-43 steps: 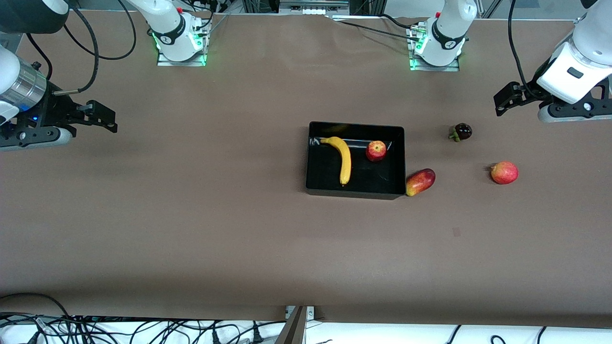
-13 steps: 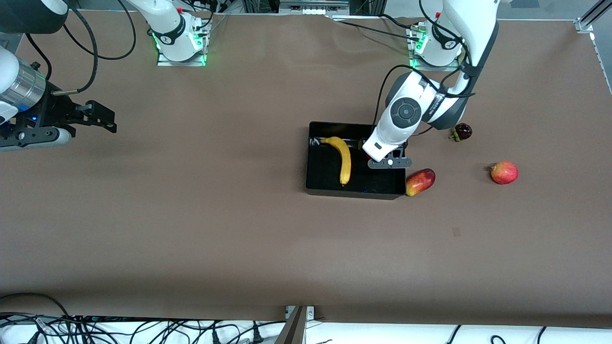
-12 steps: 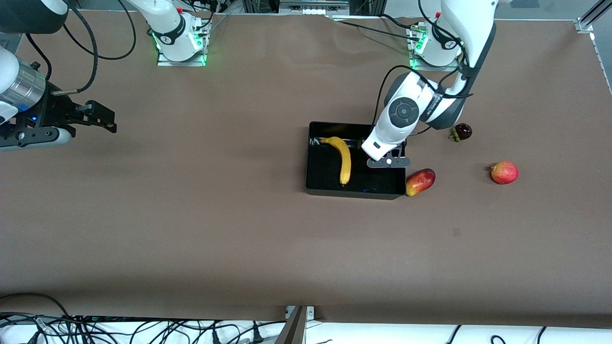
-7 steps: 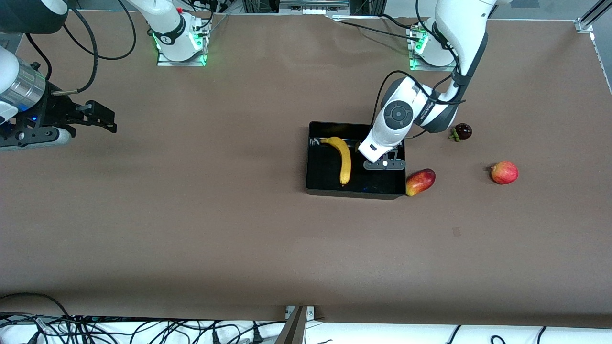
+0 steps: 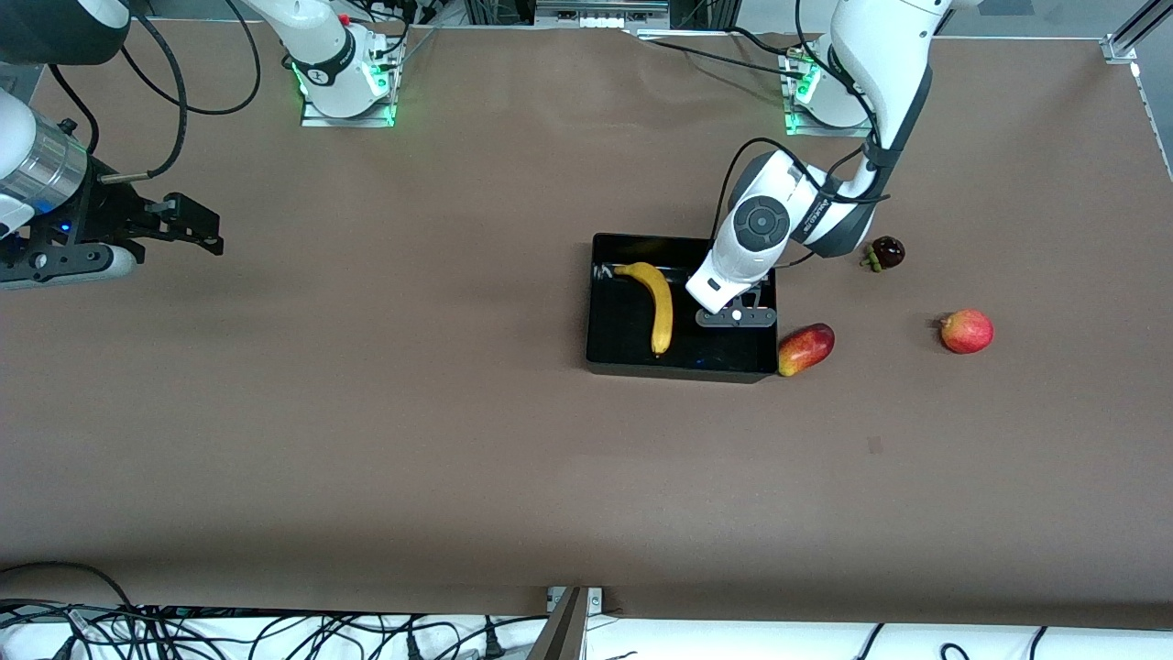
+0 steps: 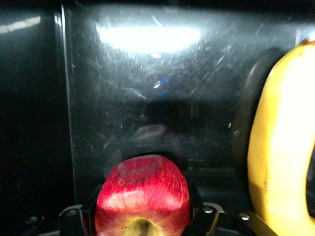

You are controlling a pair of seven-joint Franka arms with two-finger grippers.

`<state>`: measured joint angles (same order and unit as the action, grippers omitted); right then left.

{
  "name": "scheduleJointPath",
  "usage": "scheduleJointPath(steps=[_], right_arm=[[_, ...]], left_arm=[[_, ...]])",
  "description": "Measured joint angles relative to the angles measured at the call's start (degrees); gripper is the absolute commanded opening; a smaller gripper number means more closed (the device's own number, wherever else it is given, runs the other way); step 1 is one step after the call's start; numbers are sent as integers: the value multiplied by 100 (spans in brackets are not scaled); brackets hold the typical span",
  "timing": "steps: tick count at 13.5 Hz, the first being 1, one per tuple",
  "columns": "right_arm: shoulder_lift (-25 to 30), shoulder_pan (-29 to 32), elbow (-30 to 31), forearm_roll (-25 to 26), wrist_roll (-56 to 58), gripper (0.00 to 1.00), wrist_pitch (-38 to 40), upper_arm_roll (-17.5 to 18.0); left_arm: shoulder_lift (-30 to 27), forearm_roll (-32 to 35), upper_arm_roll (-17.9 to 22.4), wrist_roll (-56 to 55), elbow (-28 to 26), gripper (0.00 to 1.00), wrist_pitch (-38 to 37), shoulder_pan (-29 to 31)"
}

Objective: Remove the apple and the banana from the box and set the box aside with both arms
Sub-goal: 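Lift the apple out and place it beside the mangosteen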

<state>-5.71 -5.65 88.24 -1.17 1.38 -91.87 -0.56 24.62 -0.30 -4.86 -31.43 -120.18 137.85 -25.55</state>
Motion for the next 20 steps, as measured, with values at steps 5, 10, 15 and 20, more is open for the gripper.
scheduleJointPath(steps=[5, 10, 15, 20], right_arm=[[-1, 14, 0, 0, 0, 100, 0, -1], [-1, 16, 0, 0, 0, 100, 0, -2], [-1, 16, 0, 0, 0, 100, 0, -2], [-1, 14, 0, 0, 0, 100, 0, 2]], left_arm=[[-699, 10, 90, 20, 691, 28, -1826, 128], [-992, 67, 138, 1660, 956, 28, -3250, 1374], [-989, 68, 97, 2847, -613, 33, -1422, 2289], [-970, 68, -23, 2840, -1818, 100, 173, 2166]])
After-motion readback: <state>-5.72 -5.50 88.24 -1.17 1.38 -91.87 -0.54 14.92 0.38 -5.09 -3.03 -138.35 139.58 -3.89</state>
